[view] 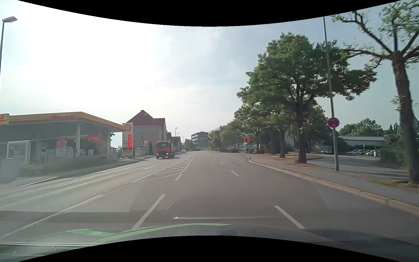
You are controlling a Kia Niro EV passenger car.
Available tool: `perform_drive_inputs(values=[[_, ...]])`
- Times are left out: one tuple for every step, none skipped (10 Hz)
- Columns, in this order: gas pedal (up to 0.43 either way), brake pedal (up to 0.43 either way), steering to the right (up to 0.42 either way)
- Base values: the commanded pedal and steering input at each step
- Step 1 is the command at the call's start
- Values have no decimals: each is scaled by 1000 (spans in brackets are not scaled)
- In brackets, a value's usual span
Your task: Follow the waypoints while adhering to traffic rules and regulations
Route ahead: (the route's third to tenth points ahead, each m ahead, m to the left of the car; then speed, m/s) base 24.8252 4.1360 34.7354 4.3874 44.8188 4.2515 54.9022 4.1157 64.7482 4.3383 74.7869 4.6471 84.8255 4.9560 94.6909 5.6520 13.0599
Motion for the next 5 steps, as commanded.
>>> perform_drive_inputs(values=[[118, 0, -11], [118, 0, -11], [118, 0, -11], [118, 0, -11], [118, 0, -10]])
